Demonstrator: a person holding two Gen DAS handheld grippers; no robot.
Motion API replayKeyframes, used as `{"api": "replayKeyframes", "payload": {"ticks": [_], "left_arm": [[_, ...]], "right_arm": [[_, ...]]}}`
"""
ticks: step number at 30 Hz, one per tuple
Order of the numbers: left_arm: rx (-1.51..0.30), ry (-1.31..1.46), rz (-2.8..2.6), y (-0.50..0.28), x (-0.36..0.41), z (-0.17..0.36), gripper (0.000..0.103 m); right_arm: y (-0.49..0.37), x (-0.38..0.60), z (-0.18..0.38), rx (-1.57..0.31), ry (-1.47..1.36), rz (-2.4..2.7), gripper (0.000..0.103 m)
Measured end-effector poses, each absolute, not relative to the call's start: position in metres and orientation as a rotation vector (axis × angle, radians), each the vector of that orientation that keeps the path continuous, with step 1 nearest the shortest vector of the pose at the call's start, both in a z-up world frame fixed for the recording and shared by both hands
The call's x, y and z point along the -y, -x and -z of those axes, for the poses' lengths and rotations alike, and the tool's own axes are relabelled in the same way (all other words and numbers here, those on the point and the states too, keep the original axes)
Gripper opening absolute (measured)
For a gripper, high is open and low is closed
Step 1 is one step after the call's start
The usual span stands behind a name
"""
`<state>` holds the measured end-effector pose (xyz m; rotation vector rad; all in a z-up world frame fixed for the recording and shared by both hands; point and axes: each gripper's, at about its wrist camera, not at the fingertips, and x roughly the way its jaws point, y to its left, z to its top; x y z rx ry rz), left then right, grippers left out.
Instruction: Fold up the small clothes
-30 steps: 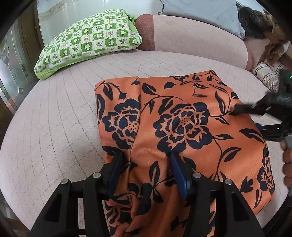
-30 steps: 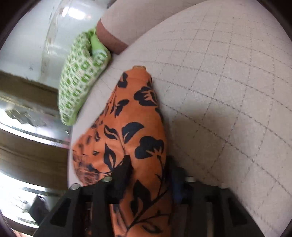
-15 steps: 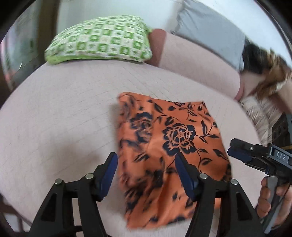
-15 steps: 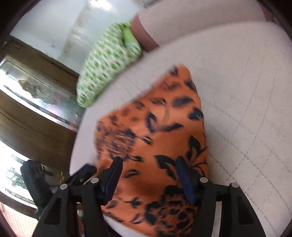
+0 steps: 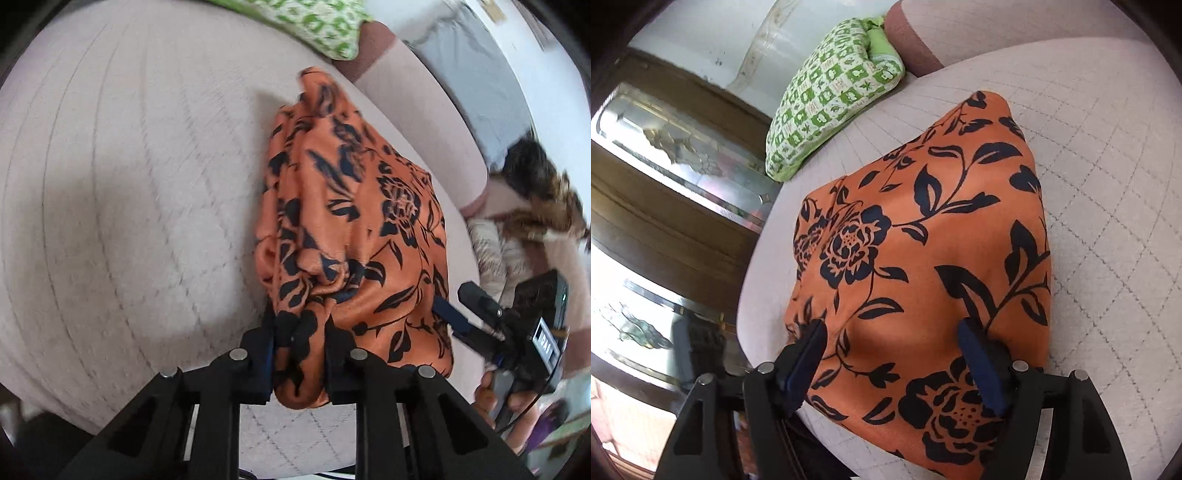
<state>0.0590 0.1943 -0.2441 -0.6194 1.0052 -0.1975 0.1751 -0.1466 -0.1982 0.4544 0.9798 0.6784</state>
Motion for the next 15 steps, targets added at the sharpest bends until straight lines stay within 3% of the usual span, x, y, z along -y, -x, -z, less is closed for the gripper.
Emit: {"api": "replayKeyframes", "payload": {"ticks": [2, 6, 8, 10, 11, 12, 13, 15], "left_arm": [[-1.021, 0.574, 0.209, -0.063, -0.19, 0.235, 0.027], [-0.921, 0.49, 0.206, -0.074, -0.196, 0.192, 0.063], [-0.834, 0.454, 0.214, -0.088, -0.2, 0.17, 0.068], [-0.884, 0.491, 0.244, -0.126, -0.205, 0.174, 0.068], [-0.933, 0.537, 0.264, -0.146, -0.207, 0.184, 0.063], [-0.995, 0.575, 0.271, -0.167, -0.206, 0.2, 0.04], [-1.051, 0.571, 0.255, -0.181, -0.206, 0.213, 0.029], [-1.066, 0.56, 0.25, -0.191, -0.206, 0.227, 0.025]], "right_arm": [[-0.179, 0.141, 0.198, -0.972, -0.439, -0.678, 0.077], [-0.181, 0.14, 0.198, -0.98, -0.445, -0.688, 0.077], [-0.18, 0.142, 0.199, -0.982, -0.456, -0.693, 0.077], [-0.18, 0.141, 0.199, -0.981, -0.452, -0.694, 0.078], [-0.18, 0.141, 0.198, -0.98, -0.448, -0.696, 0.078], [-0.179, 0.141, 0.198, -0.979, -0.445, -0.698, 0.078], [-0.179, 0.142, 0.198, -0.979, -0.445, -0.702, 0.078], [-0.179, 0.144, 0.2, -0.984, -0.458, -0.712, 0.078]]}}
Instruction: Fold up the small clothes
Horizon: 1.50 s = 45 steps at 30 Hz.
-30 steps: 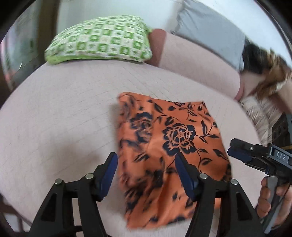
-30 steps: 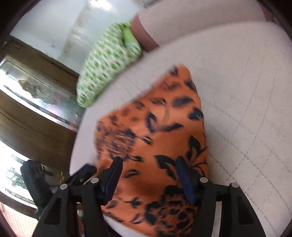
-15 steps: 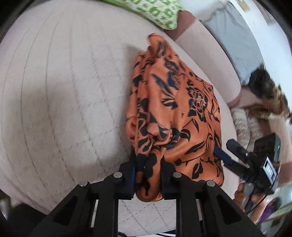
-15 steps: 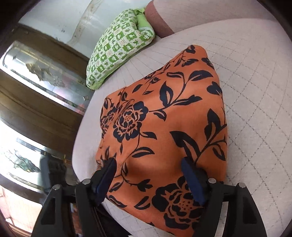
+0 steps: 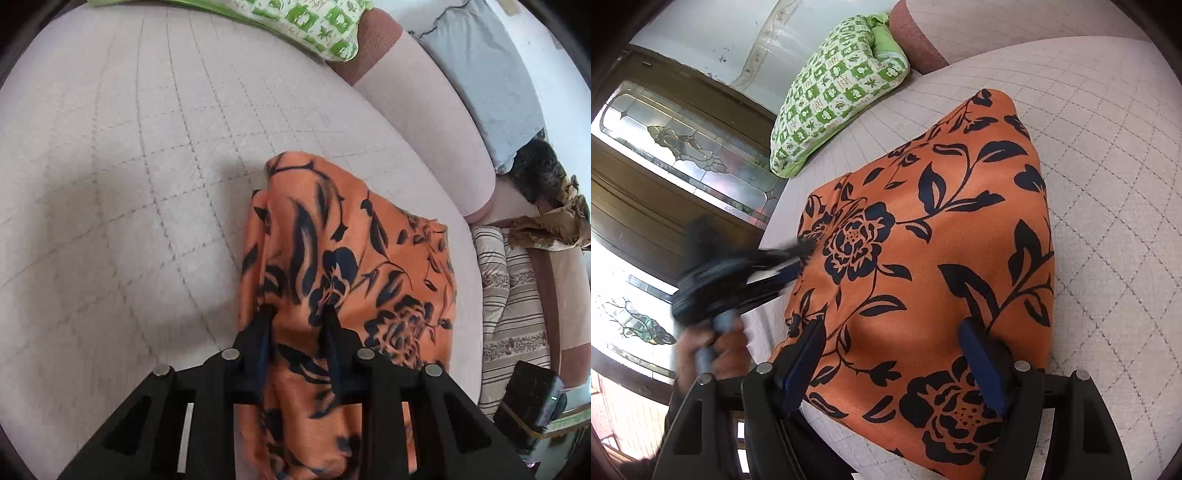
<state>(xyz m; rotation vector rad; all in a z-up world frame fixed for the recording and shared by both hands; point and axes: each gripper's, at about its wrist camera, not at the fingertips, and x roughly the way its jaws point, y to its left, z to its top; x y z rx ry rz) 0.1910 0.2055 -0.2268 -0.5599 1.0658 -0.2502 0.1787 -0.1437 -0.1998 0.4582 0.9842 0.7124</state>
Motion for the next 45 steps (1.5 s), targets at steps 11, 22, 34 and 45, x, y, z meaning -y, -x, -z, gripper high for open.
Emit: {"api": "replayKeyframes", "payload": {"ticks": [11, 22, 34, 45], "left_arm": [[-0.86, 0.171, -0.001, -0.126, -0.154, 0.174, 0.064], [-0.842, 0.137, -0.033, -0.106, -0.151, 0.177, 0.067], [-0.909, 0.193, 0.008, -0.109, -0.16, 0.218, 0.074], [-0.922, 0.301, 0.07, -0.13, -0.169, 0.218, 0.074]], "right_arm": [[-0.167, 0.147, 0.184, -0.94, -0.441, -0.69, 0.082], [-0.175, 0.202, 0.184, -0.901, -0.51, -0.509, 0.085], [-0.219, 0.192, 0.216, -0.998, -0.595, -0.53, 0.083], [-0.226, 0.2, 0.221, -0.949, -0.656, -0.512, 0.085]]}}
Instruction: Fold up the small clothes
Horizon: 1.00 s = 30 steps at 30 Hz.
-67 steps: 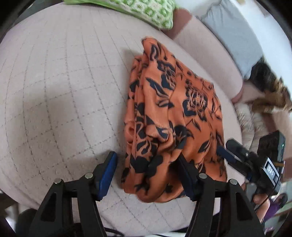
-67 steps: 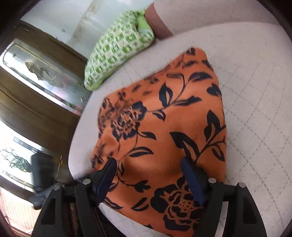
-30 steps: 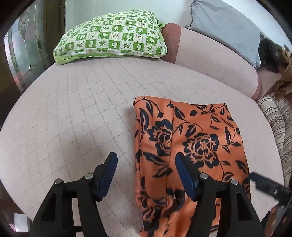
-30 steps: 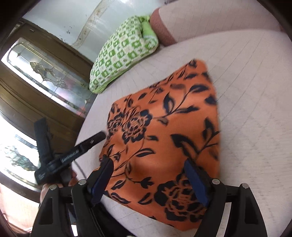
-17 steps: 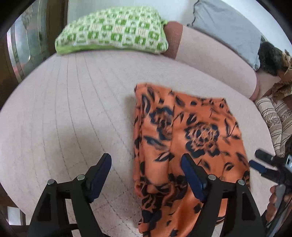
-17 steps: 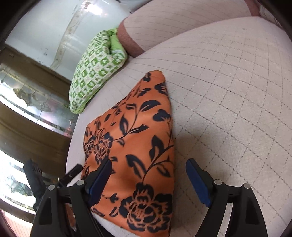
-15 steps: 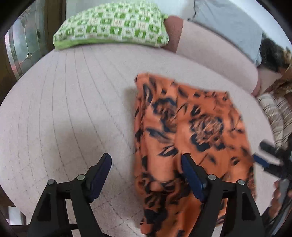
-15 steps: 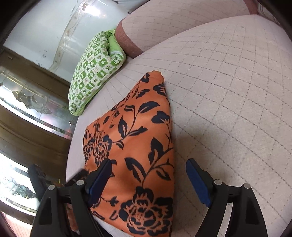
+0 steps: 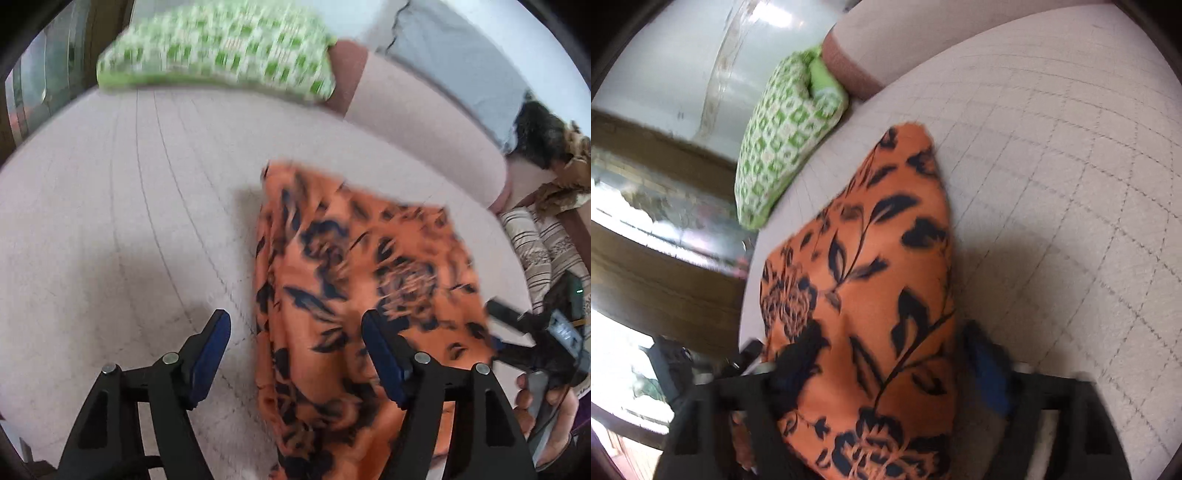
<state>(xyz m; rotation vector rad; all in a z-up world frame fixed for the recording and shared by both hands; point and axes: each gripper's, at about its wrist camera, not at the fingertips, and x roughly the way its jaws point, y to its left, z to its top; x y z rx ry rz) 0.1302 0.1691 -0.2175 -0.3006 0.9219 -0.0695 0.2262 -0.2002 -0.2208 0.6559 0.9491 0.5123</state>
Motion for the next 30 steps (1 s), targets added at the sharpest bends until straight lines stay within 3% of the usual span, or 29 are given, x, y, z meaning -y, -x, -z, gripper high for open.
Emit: {"api": "replayKeyframes", "payload": {"ticks": [2, 3, 4, 6, 11, 17, 25, 30], "left_arm": [[-0.916, 0.316, 0.09, -0.134, -0.169, 0.229, 0.074], [-0.912, 0.301, 0.096, -0.134, -0.167, 0.229, 0.068], [-0.915, 0.308, 0.112, -0.134, -0.166, 0.228, 0.061], [-0.928, 0.339, 0.148, -0.134, -0.165, 0.228, 0.042], [-0.916, 0.281, 0.162, -0.133, -0.153, 0.22, 0.027], [-0.834, 0.297, 0.196, -0.119, -0.141, 0.187, 0.026], [-0.736, 0.217, 0.28, -0.139, -0.068, 0.133, 0.026], [-0.734, 0.174, 0.279, -0.158, -0.026, 0.127, 0.027]], "right_arm": [[-0.237, 0.192, 0.23, -1.0, -0.658, -0.539, 0.084], [-0.238, 0.185, 0.23, -1.005, -0.622, -0.549, 0.074], [-0.239, 0.177, 0.229, -1.014, -0.578, -0.557, 0.056], [-0.238, 0.172, 0.226, -1.008, -0.55, -0.546, 0.052], [-0.232, 0.167, 0.213, -0.973, -0.509, -0.558, 0.04], [-0.216, 0.178, 0.17, -0.892, -0.433, -0.597, 0.039], [-0.21, 0.251, 0.105, -0.749, -0.412, -0.553, 0.039], [-0.226, 0.289, 0.093, -0.724, -0.416, -0.505, 0.039]]}}
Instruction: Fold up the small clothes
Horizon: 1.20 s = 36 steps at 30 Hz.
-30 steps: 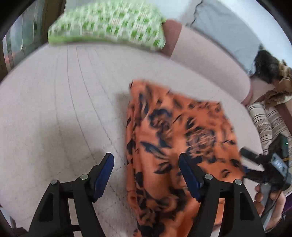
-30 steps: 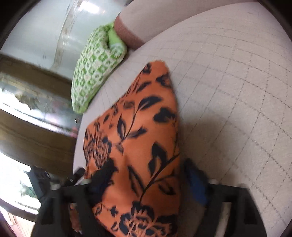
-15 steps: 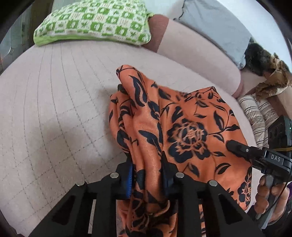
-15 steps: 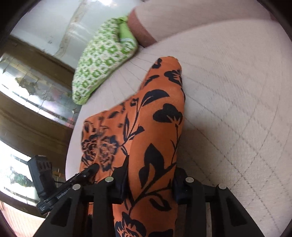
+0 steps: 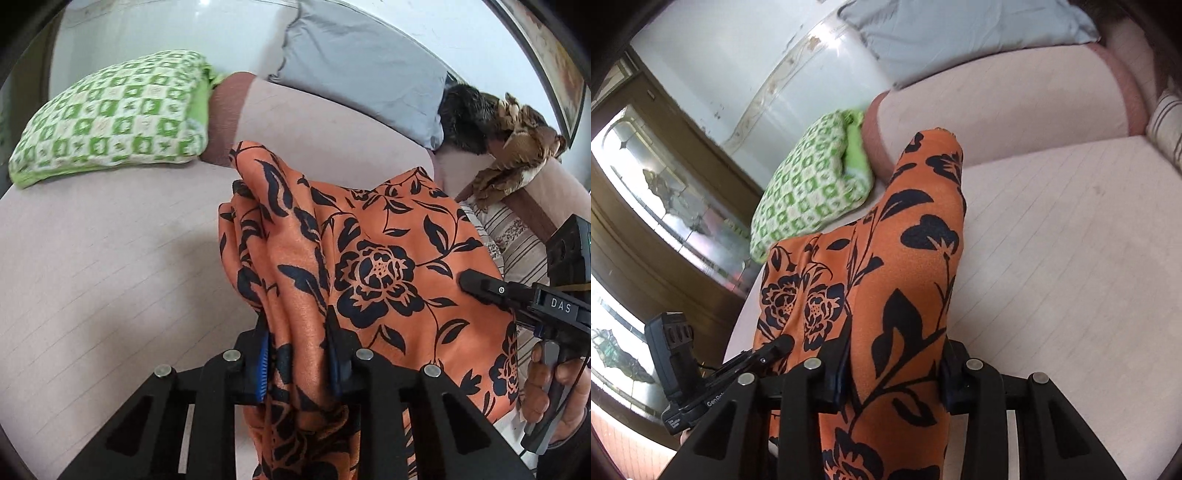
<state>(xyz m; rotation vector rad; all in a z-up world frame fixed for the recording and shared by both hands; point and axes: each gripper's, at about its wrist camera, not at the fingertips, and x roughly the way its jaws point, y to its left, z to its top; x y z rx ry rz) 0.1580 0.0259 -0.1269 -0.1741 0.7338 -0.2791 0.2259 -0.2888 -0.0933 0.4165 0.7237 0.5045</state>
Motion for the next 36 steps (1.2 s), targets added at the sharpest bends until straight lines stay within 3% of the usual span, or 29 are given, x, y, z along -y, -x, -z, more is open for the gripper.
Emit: {"api": "replayKeyframes", "payload": {"ticks": [11, 13, 15, 16, 21, 23, 27, 30, 36], "left_arm": [[-0.87, 0.127, 0.25, -0.204, 0.018, 0.191, 0.029], [-0.933, 0.111, 0.22, -0.211, 0.021, 0.21, 0.034], [-0.944, 0.101, 0.192, -0.21, 0.018, 0.218, 0.054], [-0.925, 0.092, 0.172, -0.206, 0.016, 0.214, 0.058], [-0.823, 0.027, 0.103, -0.175, 0.005, 0.178, 0.061], [-0.788, 0.022, 0.116, -0.163, 0.006, 0.17, 0.061], [-0.822, -0.1, 0.099, -0.156, 0.026, 0.197, 0.064], [-0.872, -0.134, 0.087, -0.162, 0.026, 0.221, 0.067], [-0.757, -0.087, 0.11, -0.153, 0.023, 0.18, 0.068]], "right_arm": [[-0.273, 0.331, 0.162, -0.83, -0.474, -0.428, 0.039], [-0.283, 0.336, 0.189, -0.901, -0.49, -0.373, 0.046], [-0.283, 0.342, 0.205, -0.949, -0.495, -0.291, 0.055], [-0.278, 0.348, 0.207, -0.943, -0.518, -0.284, 0.057], [-0.248, 0.354, 0.166, -0.817, -0.463, -0.256, 0.06], [-0.235, 0.343, 0.147, -0.753, -0.473, -0.347, 0.067], [-0.236, 0.321, 0.167, -0.797, -0.493, -0.443, 0.079], [-0.251, 0.321, 0.2, -0.89, -0.516, -0.402, 0.079], [-0.263, 0.32, 0.145, -0.784, -0.468, -0.473, 0.079]]}}
